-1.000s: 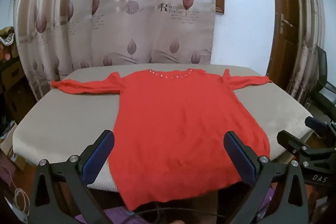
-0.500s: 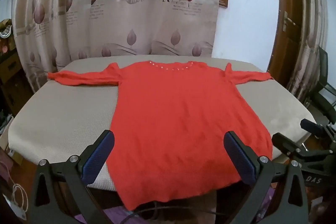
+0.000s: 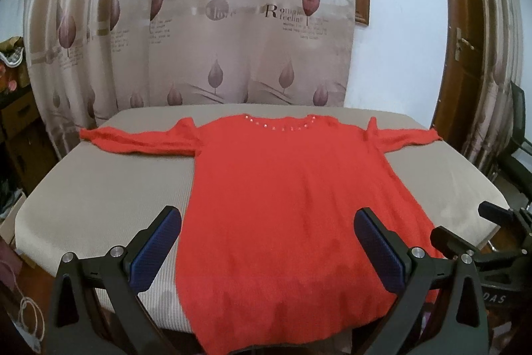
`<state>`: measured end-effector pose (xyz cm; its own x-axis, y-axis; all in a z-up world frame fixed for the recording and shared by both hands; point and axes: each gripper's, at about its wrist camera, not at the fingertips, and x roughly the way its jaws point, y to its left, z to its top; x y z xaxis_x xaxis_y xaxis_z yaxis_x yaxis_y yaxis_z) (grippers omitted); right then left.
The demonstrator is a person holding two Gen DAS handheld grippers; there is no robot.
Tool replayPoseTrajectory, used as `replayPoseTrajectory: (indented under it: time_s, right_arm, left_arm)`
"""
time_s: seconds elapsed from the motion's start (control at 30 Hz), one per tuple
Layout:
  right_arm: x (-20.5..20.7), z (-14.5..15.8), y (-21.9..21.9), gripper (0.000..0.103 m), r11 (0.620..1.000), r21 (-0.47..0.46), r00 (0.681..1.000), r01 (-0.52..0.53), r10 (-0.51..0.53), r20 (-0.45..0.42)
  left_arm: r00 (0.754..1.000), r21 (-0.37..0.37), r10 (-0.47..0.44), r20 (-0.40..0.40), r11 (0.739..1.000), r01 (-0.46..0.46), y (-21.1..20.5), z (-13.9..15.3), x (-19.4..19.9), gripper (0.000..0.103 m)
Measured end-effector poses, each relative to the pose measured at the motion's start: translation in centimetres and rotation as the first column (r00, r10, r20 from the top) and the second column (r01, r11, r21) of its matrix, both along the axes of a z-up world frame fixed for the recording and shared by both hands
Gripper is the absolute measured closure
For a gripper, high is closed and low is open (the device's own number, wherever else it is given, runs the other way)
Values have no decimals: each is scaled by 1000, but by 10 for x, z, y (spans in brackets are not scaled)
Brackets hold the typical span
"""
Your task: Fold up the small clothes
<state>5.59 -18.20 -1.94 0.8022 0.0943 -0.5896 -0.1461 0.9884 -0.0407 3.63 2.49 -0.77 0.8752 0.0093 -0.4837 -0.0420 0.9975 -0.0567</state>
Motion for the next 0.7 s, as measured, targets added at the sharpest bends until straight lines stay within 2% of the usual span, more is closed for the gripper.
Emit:
replayPoseTrajectory:
  time_s: [0.23,0.7]
  right_arm:
    - [18,8,1,0,1000,10,1000,11,-11,-2]
    - [86,11,1,0,999,8,998,34,-33,-50]
  left_arm:
    - [1000,8,-11,3,1000,11,-2,2,16,0]
    - [1000,31,-2,1,1000,2,-1,12,87,0]
